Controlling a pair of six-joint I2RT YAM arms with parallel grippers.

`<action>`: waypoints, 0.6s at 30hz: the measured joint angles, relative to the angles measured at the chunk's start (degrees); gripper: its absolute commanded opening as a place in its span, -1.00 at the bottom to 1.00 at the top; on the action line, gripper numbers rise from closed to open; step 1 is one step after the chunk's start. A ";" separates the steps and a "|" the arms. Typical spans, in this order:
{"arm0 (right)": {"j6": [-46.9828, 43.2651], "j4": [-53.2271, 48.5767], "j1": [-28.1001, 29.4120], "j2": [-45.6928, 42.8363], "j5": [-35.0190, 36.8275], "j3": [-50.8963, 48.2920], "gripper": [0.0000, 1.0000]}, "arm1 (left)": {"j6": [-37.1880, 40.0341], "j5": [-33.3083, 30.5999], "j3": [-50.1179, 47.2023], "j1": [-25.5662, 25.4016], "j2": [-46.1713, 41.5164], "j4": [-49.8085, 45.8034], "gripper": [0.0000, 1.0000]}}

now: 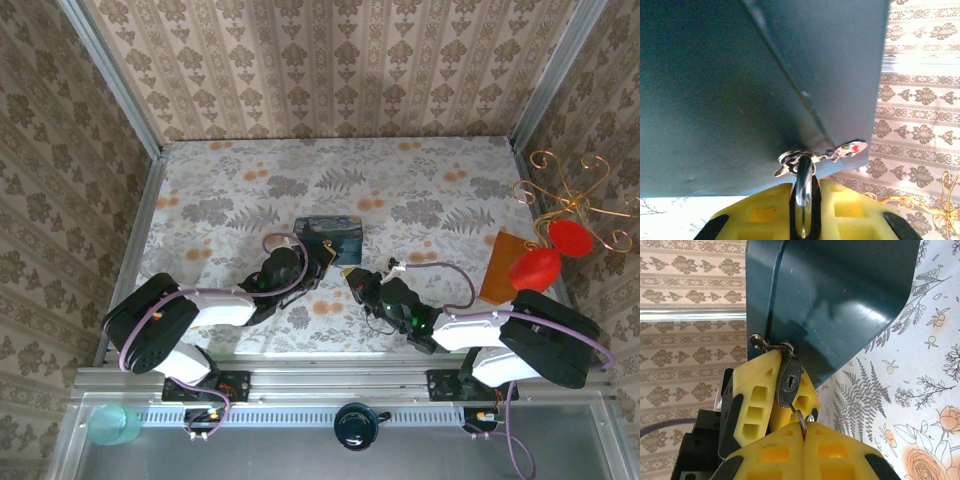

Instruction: Unlock a padlock with a key

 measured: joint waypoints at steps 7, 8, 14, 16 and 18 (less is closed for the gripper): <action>1.49 1.03 -0.72 0.28 0.02 -0.02 -1.00 | -0.81 -0.17 -0.76 -0.39 0.00 1.62 -1.00; 1.51 1.31 -0.85 0.28 0.02 -0.02 -1.00 | -0.85 -0.33 -0.81 -0.39 0.00 1.64 -1.00; 2.16 1.25 -1.46 0.28 0.02 -0.04 -1.00 | -1.05 -0.87 -1.33 -0.79 0.00 2.03 -1.00; 2.60 1.25 -1.46 0.28 0.02 -0.07 -1.00 | -1.05 -0.96 -1.33 -0.81 0.00 2.08 -1.00; 2.95 1.31 -1.46 0.28 0.02 -0.07 -1.00 | -1.05 -1.11 -1.33 -0.83 0.00 2.14 -1.00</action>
